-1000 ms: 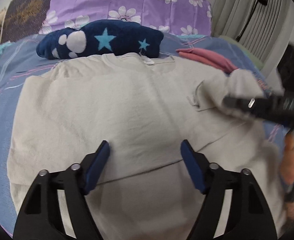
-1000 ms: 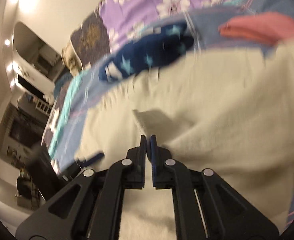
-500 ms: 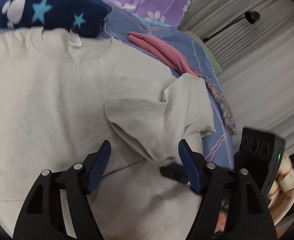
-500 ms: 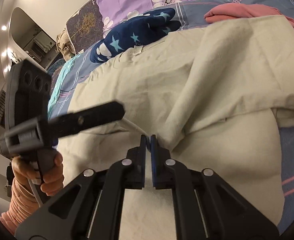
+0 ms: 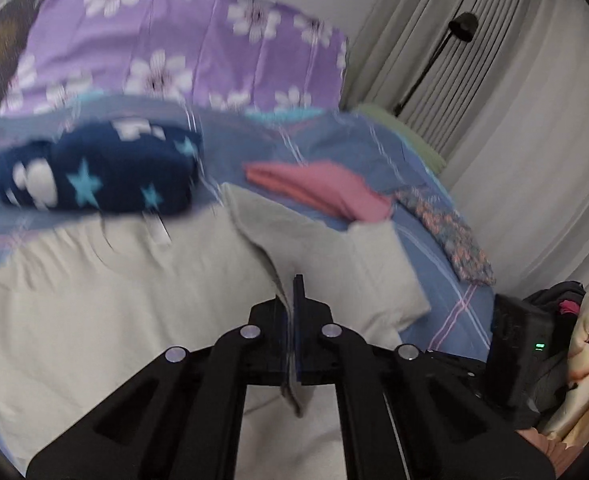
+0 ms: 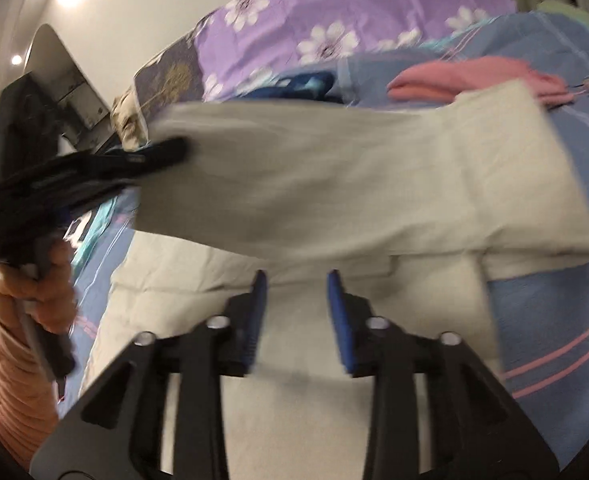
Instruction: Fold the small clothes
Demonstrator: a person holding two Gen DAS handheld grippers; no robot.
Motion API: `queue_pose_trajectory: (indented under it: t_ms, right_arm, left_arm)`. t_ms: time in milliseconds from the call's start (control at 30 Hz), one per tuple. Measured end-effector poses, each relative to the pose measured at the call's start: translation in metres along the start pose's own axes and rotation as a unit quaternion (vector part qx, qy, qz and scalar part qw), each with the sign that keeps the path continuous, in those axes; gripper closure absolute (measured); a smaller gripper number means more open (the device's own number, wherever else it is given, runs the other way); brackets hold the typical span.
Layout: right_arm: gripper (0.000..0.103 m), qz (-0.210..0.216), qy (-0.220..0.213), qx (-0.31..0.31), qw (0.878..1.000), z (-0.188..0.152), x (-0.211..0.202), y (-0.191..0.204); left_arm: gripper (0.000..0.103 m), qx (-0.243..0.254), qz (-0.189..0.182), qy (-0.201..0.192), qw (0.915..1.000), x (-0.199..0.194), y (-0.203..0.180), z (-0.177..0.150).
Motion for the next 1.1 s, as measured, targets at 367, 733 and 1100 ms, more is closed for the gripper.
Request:
queue_pose_trajectory:
  t_ms: [367,733,1100]
  right_arm:
    - [0.093,-0.080,0.029,0.025,0.996,-0.014,0.030,-0.033]
    - [0.092,-0.084,0.018,0.018,0.996,-0.017,0.031,-0.037]
    - [0.069,-0.106,0.033,-0.038,0.993,-0.024,0.021,-0.012]
  left_arm:
    - [0.101,0.021,0.065,-0.038,0.9969,-0.056,0.028,0.023]
    - [0.101,-0.054,0.157,-0.044,0.9851,-0.096,0.124,-0.009]
    - [0.082,-0.075,0.299,0.054,0.9499,-0.056,0.193,-0.087]
Point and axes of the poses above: each gripper's, at about its wrist camera, not at the fingertips, and x roughly the way its jaws point, y to its left, z to its top, the point moved 3 cm from there along x, roughly the way its jaws point
